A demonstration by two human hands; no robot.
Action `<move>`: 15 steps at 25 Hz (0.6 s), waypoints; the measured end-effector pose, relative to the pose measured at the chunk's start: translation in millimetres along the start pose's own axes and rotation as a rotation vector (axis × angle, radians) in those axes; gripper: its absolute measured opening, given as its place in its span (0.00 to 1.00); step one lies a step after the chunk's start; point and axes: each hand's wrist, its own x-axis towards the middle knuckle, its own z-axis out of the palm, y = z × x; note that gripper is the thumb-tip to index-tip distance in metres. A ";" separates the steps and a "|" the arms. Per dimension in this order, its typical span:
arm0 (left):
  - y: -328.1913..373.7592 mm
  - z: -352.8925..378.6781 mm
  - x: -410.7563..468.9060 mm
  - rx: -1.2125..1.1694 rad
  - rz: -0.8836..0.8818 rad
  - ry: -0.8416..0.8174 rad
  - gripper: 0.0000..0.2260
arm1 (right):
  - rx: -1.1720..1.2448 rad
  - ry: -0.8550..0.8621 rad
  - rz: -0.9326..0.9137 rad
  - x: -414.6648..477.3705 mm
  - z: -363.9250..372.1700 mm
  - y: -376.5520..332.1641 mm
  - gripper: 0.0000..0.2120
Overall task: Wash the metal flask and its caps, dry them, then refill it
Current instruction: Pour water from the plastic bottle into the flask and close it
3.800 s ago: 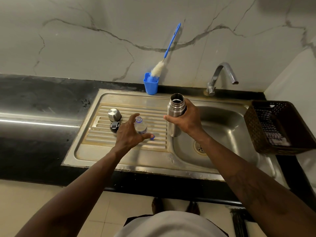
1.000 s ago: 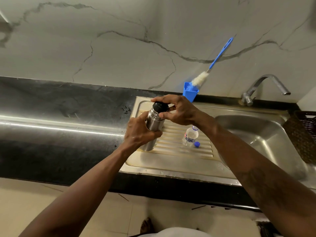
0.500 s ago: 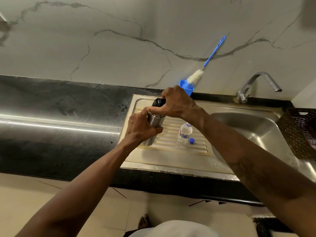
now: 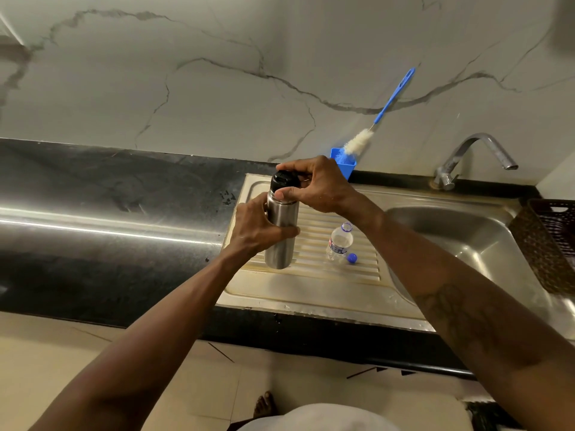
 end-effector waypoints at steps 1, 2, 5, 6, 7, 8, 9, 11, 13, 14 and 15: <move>1.7 2.5 -0.1 0.028 -0.008 0.029 0.35 | -0.069 0.108 0.031 -0.6 6.0 -5.1 0.29; 3.5 4.5 -0.4 0.057 -0.010 0.053 0.36 | -0.159 0.207 0.071 -0.9 12.0 -9.8 0.30; 4.3 4.8 3.7 0.105 0.004 0.064 0.35 | -0.398 0.346 0.196 -1.2 22.4 -20.3 0.33; 1.0 3.0 6.6 0.108 0.007 0.052 0.35 | -0.386 0.318 0.197 0.2 23.0 -19.2 0.32; -1.6 -0.4 9.0 0.110 0.007 0.032 0.34 | -0.308 0.240 0.174 2.7 21.3 -17.2 0.31; -4.1 -4.3 10.7 0.093 0.007 0.004 0.34 | -0.174 0.109 0.155 5.7 19.2 -15.6 0.31; -6.6 -8.4 12.4 0.049 0.007 -0.031 0.33 | -0.015 -0.043 0.142 8.1 16.2 -14.2 0.32; -10.6 -14.6 13.3 -0.062 0.010 -0.094 0.32 | 0.177 -0.252 0.094 10.8 9.5 -5.1 0.33; -12.2 -15.9 12.0 -0.092 0.015 -0.106 0.31 | 0.232 -0.262 0.038 13.1 4.3 3.1 0.31; -12.0 -14.6 11.4 -0.079 0.010 -0.086 0.30 | 0.218 -0.194 0.031 13.1 6.0 4.4 0.29; -11.5 -12.2 11.0 -0.048 -0.003 -0.048 0.31 | 0.158 -0.090 0.026 12.4 10.7 2.2 0.28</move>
